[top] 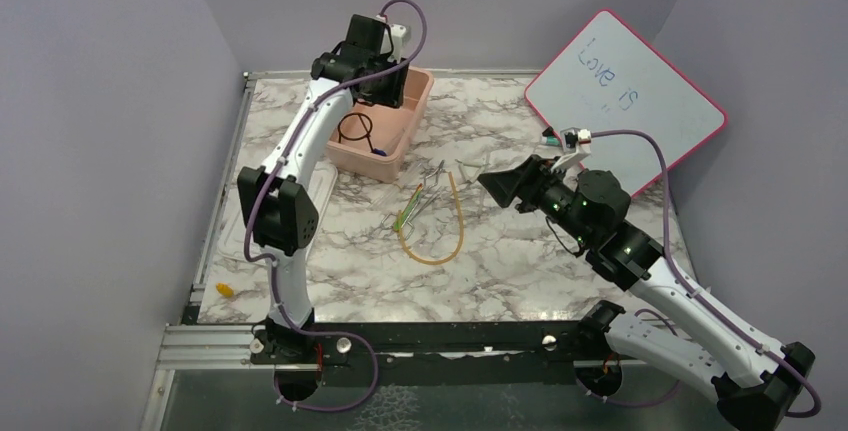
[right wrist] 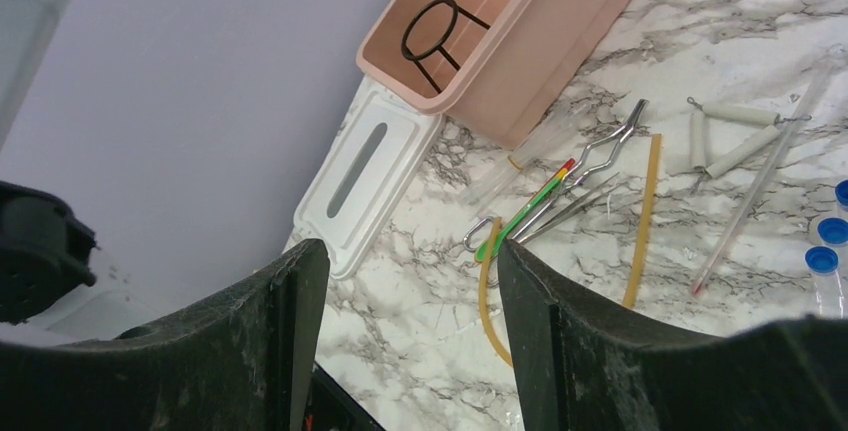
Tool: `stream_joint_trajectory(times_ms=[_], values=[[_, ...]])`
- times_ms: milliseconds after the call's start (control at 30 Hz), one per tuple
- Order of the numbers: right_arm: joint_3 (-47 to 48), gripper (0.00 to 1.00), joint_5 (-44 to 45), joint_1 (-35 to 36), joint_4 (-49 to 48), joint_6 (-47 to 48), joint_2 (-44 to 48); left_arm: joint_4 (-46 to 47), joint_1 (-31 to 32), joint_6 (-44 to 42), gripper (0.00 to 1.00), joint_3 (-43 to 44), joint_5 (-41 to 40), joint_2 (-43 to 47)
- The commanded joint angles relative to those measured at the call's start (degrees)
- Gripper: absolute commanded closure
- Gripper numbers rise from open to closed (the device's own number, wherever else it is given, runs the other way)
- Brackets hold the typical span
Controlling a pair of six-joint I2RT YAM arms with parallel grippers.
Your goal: Organize the chemistry lab equipment
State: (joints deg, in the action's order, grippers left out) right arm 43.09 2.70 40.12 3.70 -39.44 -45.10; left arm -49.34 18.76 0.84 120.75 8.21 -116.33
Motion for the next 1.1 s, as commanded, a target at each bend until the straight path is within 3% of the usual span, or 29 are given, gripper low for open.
stream_joint_trajectory(times_ms=[0, 167, 333, 500, 700, 867, 1067], values=[[-0.7, 0.34, 0.2, -0.1, 1.7, -1.4, -0.3, -0.3, 5.1, -0.4, 0.53, -6.1, -7.0, 8.8], [-1.2, 0.38, -1.0, -0.1, 2.3, -1.9, -1.9, 0.8, 13.2, -0.1, 0.54, -18.9, -16.4, 17.3], [-1.4, 0.4, -1.3, -0.1, 3.3, -2.1, -2.7, 4.0, 19.3, 1.0, 0.55, -31.3, -19.5, 25.4], [-2.6, 0.42, -0.6, -0.1, 3.2, -3.2, -2.7, 5.9, 22.2, 2.4, 0.65, -39.5, -20.5, 28.7], [-3.2, 0.43, -0.9, -0.1, 3.4, -3.7, -2.2, 7.4, 22.8, 2.3, 0.68, -46.6, -23.8, 26.8], [-4.8, 0.44, -1.6, -0.1, 2.1, -3.9, -1.2, 8.0, 25.2, 3.3, 0.68, -46.1, -36.1, 20.7], [-3.3, 0.43, 2.4, -0.1, 7.5, -2.1, 2.7, 9.4, 26.5, 2.7, 0.6, -45.2, -41.9, 13.0]])
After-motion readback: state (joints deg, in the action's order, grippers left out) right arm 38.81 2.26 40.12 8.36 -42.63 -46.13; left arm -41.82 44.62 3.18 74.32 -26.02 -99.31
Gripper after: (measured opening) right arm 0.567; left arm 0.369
